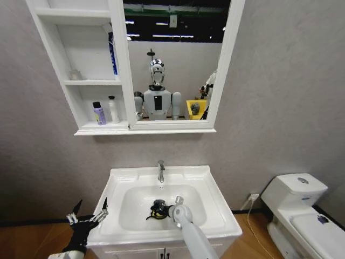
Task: Move facial cleanser and shampoo from washbasin to cabinet, then wipe washbasin with towel.
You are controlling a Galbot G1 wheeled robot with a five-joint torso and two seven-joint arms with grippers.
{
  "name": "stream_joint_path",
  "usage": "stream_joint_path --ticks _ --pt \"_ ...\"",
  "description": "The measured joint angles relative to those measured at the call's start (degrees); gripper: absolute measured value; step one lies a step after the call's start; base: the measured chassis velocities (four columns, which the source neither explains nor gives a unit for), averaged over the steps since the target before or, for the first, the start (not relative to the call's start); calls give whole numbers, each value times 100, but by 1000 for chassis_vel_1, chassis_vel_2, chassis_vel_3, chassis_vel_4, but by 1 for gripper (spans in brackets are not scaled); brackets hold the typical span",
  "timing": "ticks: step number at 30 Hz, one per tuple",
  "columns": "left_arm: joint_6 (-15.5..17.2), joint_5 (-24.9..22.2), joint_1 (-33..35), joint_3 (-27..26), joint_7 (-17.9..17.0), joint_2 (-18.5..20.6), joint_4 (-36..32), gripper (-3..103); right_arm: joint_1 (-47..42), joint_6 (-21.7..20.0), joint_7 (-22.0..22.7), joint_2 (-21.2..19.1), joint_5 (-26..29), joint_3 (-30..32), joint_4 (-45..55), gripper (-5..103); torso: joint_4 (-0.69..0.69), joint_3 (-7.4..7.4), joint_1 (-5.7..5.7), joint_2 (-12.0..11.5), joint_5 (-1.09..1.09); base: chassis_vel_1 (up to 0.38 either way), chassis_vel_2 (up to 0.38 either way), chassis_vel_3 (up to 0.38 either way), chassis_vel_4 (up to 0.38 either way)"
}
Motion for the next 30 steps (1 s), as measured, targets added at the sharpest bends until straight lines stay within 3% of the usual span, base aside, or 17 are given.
stream_joint_path --ticks 11,19,30 --pt "0 0 0 0 0 0 0 100 -267 -8 91 -334 3 277 428 4 -3 0 0 0 -2 0 0 0 0" --pt "0 0 0 0 -1 0 0 100 -451 120 -83 -531 -518 442 801 4 -4 3 2 -1 -2 0 0 0 0" --pt "0 0 0 0 -1 0 0 100 -566 294 -322 -832 -1814 526 1331 4 -2 1 2 -1 -2 0 0 0 0"
